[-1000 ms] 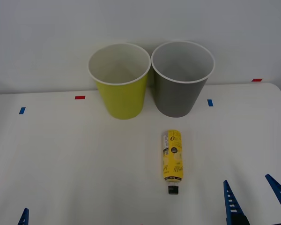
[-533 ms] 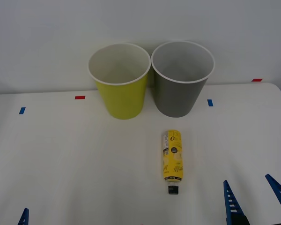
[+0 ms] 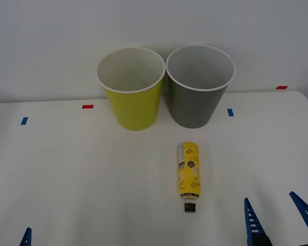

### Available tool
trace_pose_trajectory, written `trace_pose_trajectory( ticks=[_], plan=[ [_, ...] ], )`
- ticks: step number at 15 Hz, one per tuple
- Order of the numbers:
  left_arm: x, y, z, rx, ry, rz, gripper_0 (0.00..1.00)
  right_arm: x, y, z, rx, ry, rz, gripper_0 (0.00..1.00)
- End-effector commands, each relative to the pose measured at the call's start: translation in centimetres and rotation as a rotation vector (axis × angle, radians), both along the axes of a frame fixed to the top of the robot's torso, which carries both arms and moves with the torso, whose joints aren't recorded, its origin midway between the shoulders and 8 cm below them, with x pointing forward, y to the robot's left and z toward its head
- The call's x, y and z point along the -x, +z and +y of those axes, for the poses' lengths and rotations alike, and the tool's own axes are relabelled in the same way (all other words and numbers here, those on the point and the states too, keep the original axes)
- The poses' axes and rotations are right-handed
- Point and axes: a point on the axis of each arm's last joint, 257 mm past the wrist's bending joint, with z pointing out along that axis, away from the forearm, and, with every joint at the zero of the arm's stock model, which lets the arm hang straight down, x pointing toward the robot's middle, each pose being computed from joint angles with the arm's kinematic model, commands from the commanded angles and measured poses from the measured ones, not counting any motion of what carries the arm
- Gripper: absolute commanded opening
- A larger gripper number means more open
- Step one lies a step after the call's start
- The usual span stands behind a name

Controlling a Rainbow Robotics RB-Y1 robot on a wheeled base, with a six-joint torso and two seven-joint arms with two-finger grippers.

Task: Put cans in the gray bin and PET bottles in the light green bin.

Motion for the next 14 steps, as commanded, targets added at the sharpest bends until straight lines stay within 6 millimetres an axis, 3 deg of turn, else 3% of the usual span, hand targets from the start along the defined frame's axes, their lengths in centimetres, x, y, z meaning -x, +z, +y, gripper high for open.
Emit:
trace_pose_trajectory(
  ticks=[1,5,9,14],
  plan=[
    [0.0,0.0,0.0,0.000,0.000,0.000,1.00,-0.6,0.0,0.8,-0.007,0.000,-0.034,1.00],
    [0.0,0.0,0.0,0.000,0.000,0.000,1.00,-1.6,0.7,1.6,-0.010,0.026,-0.064,1.00],
    [0.0,0.0,0.0,0.000,0.000,0.000,1.00,-1.1,0.1,1.8,-0.001,0.025,-0.044,1.00],
    [0.0,0.0,0.0,0.000,0.000,0.000,1.00,-4.5,1.4,3.5,0.027,0.092,0.012,1.00]
  ],
)
